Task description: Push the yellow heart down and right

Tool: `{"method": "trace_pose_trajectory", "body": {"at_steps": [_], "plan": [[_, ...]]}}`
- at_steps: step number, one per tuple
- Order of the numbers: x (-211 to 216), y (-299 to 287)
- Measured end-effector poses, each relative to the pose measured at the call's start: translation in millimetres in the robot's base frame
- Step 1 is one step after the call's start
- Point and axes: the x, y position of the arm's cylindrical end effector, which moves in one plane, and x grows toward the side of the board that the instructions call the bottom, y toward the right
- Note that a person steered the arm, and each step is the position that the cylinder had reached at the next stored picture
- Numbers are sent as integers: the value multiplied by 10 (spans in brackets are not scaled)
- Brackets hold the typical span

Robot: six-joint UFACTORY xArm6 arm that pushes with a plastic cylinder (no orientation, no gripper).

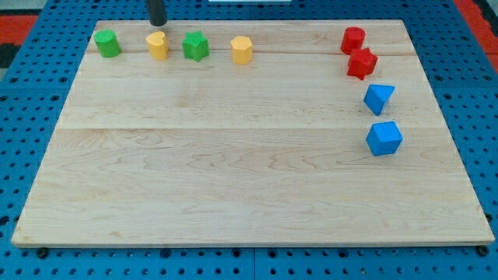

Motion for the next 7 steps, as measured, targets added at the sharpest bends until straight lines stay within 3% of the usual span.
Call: {"method": "trace_pose_trajectory", "body": {"at_steps": [2, 3, 4, 7], "plan": [[0, -97], [96, 317], [393, 362], [562, -267]]}}
